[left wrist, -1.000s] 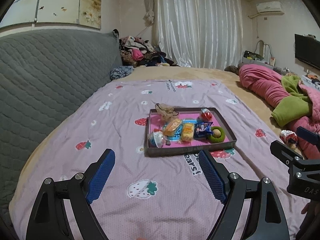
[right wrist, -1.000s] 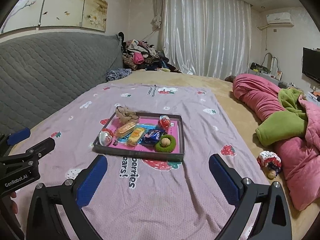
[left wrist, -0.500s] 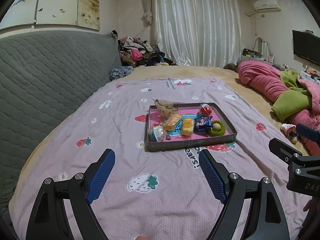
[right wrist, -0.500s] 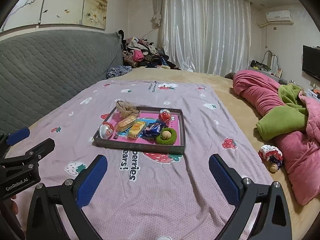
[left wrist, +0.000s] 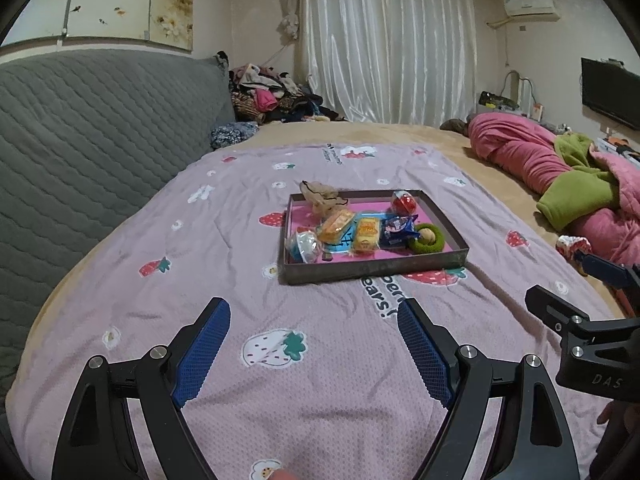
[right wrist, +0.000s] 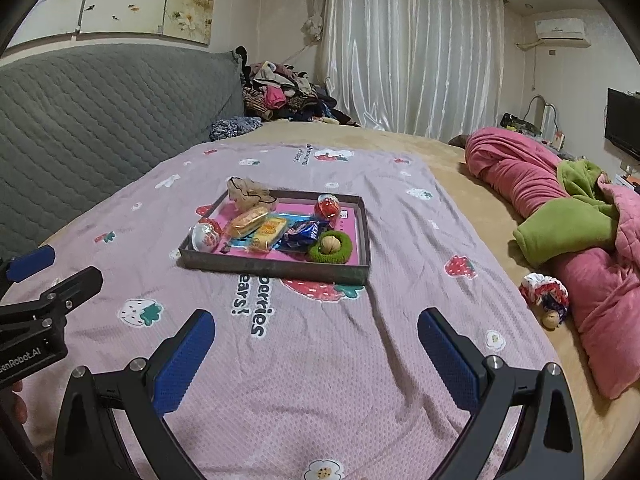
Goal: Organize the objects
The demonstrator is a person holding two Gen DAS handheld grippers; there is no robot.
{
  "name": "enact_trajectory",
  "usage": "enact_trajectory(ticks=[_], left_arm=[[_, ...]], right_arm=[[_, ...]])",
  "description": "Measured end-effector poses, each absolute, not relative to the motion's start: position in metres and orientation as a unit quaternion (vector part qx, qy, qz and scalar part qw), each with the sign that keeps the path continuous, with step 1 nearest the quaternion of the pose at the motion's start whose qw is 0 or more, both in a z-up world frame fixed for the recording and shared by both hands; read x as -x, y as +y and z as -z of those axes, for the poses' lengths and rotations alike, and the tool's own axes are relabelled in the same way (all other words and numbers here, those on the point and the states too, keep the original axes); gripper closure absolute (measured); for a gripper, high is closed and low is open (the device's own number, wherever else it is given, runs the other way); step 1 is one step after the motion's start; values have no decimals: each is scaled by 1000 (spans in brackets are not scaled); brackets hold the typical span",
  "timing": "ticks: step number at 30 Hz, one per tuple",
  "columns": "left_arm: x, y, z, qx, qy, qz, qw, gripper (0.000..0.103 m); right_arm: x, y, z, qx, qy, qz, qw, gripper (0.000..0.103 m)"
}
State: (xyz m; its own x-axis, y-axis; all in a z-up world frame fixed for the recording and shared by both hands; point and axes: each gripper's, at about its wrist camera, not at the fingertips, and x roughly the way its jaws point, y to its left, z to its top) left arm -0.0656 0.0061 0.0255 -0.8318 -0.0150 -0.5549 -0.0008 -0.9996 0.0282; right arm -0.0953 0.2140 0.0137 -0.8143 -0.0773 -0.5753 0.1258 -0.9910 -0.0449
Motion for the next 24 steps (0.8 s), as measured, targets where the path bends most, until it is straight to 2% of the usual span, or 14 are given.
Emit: enact_trajectory(ticks=[24], left_arm=[[72, 2, 23, -319, 3, 948, -2, 16]], right_arm=[[95, 225, 31, -318, 49, 946, 38, 1]])
